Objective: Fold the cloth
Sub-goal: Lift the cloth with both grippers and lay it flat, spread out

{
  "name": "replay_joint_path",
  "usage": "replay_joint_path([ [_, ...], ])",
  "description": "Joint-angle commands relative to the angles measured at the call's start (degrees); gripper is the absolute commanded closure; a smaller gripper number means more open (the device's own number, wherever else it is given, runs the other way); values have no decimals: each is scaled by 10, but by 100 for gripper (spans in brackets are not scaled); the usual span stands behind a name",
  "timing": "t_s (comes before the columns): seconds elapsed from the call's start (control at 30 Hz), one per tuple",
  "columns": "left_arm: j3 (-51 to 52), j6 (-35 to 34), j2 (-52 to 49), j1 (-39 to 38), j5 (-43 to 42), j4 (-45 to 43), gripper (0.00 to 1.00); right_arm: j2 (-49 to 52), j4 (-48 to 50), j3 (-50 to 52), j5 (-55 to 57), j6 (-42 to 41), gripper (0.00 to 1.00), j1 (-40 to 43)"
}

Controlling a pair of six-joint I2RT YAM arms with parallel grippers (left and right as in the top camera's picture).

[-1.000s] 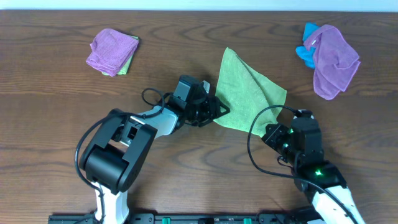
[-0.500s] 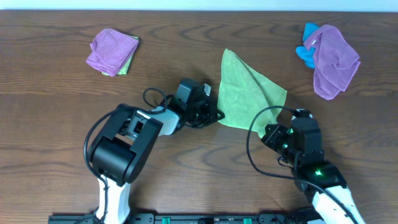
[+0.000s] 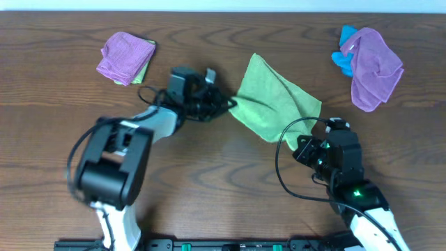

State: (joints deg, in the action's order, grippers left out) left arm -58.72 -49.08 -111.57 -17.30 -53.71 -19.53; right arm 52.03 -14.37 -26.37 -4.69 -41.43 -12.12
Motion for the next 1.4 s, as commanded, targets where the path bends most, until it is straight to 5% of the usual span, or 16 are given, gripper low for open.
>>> replay_joint_path([
  [0.0,-24,-2,69,19,-8,0,94,2,24,-35,0,14,99,6],
  [0.23,-48,-67,124,44,3,0,95,86,74,-103,-16,19,99,6],
  [0.57,-157,-51,112,73,96,61,95,285,77,-305,-16,83,99,12],
  [0.87,-207,-50,69,102,91,62,94,392,75,-437,-18,108,99,24],
  [1.1,-221,-21,67,130,26,86,94,413,33,-476,-18,134,99,32],
  [1.37,-221,137,67,133,-26,301,94,413,-94,-476,-24,149,99,31],
])
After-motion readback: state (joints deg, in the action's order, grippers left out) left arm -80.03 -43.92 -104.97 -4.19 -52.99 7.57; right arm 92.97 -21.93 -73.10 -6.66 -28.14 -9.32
